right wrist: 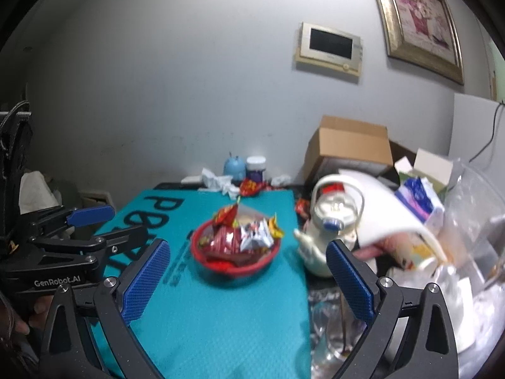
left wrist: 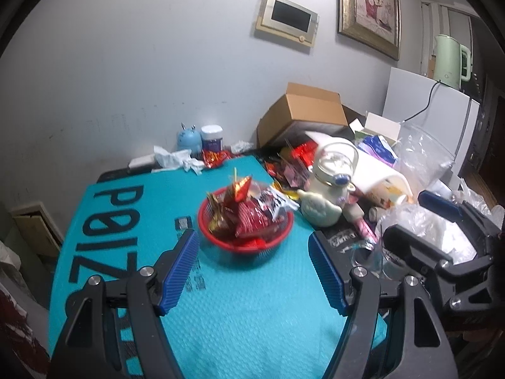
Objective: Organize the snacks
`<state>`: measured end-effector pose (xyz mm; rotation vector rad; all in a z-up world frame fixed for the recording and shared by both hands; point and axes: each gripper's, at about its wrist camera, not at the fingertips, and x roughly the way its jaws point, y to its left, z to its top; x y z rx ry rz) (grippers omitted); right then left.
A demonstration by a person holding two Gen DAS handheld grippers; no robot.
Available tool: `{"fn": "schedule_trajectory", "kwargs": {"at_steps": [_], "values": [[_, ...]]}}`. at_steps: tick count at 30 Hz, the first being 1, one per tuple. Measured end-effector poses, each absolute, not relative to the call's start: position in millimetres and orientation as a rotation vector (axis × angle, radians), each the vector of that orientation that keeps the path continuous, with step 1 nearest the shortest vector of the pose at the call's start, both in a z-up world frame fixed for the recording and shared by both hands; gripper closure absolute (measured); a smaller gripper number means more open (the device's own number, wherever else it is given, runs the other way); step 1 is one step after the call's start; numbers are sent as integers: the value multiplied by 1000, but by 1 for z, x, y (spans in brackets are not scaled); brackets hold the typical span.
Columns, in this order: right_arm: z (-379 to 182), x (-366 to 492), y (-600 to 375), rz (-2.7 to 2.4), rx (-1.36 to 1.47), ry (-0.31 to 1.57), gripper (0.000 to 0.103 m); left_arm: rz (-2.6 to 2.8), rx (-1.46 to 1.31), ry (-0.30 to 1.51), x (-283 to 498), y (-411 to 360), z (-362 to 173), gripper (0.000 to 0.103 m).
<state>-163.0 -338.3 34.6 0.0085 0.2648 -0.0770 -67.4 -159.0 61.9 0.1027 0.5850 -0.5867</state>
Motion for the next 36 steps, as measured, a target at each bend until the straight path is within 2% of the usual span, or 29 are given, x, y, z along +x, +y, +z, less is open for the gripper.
{"fn": "schedule_trajectory", "kwargs": {"at_steps": [11,36], "values": [[8,-173,-340,-76,19,324,2,-567,100,612,-83,-157,43,32],[7,-174,-335,-60,5,329,2,-557,89,628,-83,-155,41,32]]}}
